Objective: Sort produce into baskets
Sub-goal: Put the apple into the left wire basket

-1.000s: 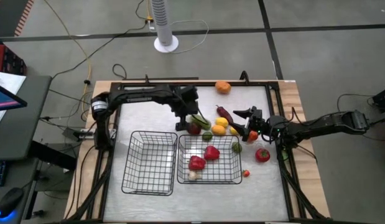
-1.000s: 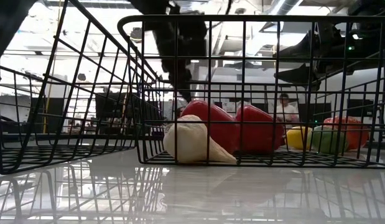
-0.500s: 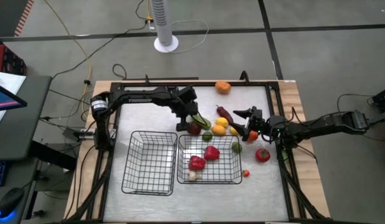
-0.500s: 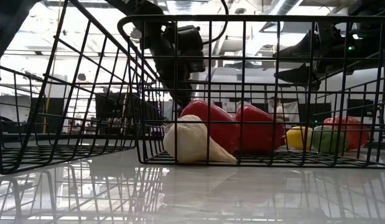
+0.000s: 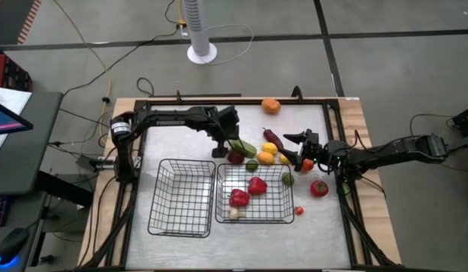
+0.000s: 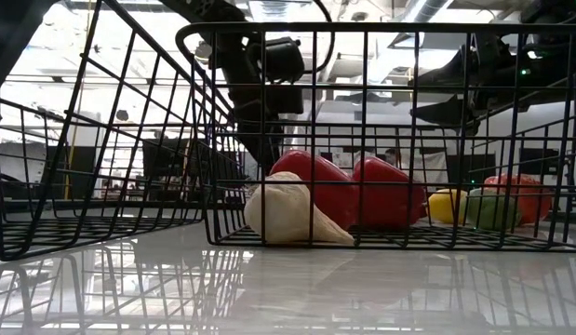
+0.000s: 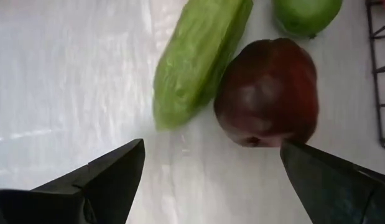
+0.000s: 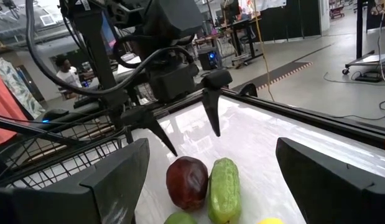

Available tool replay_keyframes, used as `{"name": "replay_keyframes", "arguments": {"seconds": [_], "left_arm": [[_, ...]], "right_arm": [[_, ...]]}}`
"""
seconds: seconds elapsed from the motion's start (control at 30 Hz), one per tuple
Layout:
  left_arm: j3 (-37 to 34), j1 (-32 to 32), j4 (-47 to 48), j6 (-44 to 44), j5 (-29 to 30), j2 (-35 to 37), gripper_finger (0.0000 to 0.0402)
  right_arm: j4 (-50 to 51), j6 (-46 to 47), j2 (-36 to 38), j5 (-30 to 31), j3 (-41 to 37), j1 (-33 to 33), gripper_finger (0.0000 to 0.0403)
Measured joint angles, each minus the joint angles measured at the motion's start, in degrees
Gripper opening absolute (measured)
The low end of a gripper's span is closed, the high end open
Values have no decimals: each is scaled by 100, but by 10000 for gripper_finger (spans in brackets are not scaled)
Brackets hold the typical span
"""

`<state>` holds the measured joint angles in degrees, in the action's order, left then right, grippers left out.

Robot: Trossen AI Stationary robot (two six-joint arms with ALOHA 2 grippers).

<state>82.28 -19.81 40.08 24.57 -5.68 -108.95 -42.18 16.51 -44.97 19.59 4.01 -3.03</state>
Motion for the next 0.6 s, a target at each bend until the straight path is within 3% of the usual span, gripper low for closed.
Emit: {"name": "replay_keyframes", "arguments": {"seconds": [0.1, 0.23, 0.6], "left_arm": [[0, -45, -85, 483, -191, 0, 363], [0, -52, -164, 922, -980, 0, 363], [4, -5, -520, 1190, -1508, -328, 363]], "right_arm": [[-4, 15, 0, 0, 0, 0, 379], [-4, 11, 0, -1, 0, 0, 379], [9, 9, 0, 0, 0, 0, 379]]}}
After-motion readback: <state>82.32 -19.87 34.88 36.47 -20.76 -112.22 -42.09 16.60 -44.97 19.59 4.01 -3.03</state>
